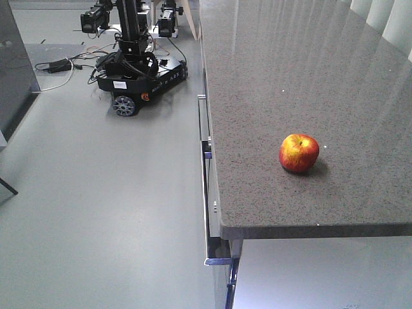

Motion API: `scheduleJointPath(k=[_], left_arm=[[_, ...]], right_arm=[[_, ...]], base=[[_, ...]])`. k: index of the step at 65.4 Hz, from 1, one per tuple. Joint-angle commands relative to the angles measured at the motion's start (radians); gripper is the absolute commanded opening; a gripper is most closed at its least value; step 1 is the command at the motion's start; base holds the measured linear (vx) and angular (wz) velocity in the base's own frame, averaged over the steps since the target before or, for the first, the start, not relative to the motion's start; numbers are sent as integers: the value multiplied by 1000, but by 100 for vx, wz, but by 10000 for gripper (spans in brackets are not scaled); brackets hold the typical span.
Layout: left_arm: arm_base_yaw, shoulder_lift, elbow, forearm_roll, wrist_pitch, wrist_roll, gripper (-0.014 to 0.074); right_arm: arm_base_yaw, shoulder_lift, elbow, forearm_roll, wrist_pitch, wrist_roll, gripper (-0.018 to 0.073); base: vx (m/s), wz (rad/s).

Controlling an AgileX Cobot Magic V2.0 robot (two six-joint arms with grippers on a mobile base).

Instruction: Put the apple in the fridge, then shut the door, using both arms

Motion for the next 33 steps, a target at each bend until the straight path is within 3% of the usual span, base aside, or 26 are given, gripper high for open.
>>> scheduleJointPath(k=[1,33], left_arm=[[-6,-15,28,-4,-75,-2,-6],[-6,-15,28,-4,-75,-2,-6]], right_arm=[[-6,-8,0,-4,-79,-3,-2],[-6,-8,0,-5,-116,-2,-2]], base=[[0,0],[0,0]])
